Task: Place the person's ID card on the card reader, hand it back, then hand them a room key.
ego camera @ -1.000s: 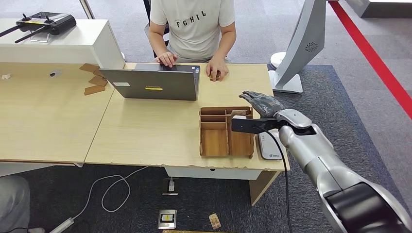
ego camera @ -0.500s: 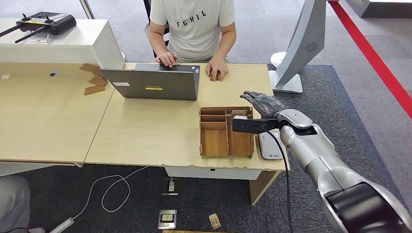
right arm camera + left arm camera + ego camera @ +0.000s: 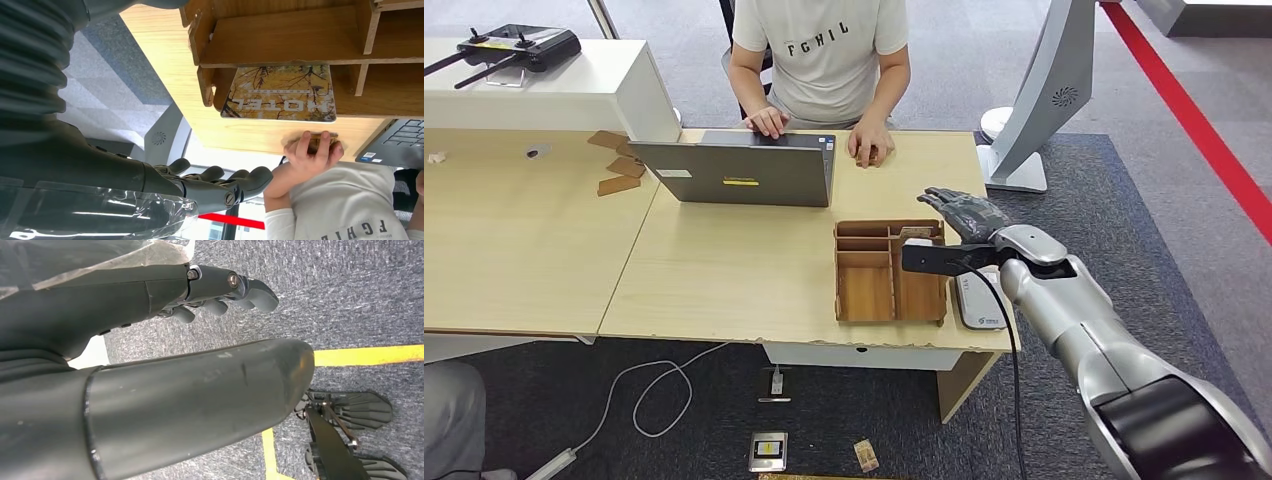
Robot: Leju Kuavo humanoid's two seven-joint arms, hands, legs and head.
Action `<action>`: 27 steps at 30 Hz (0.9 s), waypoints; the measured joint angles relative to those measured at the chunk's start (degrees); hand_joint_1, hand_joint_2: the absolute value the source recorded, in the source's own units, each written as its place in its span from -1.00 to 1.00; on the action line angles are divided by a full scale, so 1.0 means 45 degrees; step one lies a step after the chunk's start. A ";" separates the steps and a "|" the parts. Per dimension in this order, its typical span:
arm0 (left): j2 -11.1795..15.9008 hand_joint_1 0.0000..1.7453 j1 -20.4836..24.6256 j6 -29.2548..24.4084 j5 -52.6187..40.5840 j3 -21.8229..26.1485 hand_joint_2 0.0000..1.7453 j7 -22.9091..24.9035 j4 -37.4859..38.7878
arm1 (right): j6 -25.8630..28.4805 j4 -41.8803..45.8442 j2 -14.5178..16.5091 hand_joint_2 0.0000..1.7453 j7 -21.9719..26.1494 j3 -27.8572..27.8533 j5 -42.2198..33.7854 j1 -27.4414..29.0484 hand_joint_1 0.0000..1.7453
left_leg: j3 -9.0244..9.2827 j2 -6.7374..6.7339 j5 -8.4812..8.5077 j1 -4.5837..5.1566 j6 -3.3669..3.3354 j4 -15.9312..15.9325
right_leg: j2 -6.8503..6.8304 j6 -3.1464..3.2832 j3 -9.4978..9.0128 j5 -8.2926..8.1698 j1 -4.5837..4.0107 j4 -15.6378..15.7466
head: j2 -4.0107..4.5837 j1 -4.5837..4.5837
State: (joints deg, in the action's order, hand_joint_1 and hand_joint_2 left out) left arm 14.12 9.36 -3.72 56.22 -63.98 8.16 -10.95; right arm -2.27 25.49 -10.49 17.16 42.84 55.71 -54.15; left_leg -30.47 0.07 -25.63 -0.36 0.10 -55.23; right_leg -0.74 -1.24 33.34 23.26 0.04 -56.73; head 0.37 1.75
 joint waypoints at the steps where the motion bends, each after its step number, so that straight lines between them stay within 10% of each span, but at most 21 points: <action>1: 0.0000 -1.00 0.0000 0.0000 0.0000 0.0000 -1.00 -0.0002 0.0000 | 0.0004 0.0000 0.0000 1.00 0.0002 0.0000 0.0000 0.0000 -1.00 | 0.0000 0.0000 0.0000 0.0000 0.0000 0.0000 | 0.0000 0.0000 0.0000 0.0000 0.0000 0.0000 | 0.0000 0.0000; 27: 0.0000 -1.00 0.0022 0.0068 -0.0155 -0.0301 -1.00 -0.0202 0.0000 | 0.0159 0.0023 -0.0106 1.00 0.0034 -0.0005 -0.0015 0.0121 -1.00 | 0.0001 -0.0001 0.0000 0.0000 0.0000 0.0000 | 0.0000 0.0000 0.0000 0.0000 0.0000 0.0000 | 0.0000 0.0000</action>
State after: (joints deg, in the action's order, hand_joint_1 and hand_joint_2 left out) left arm 14.12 9.46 -3.41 55.52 -65.33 7.26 -10.95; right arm -1.55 25.59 -10.97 17.31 42.82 55.65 -53.60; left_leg -30.46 0.06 -25.63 -0.36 0.10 -55.24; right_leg -0.74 -1.24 33.34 23.25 0.04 -56.72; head 0.37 1.75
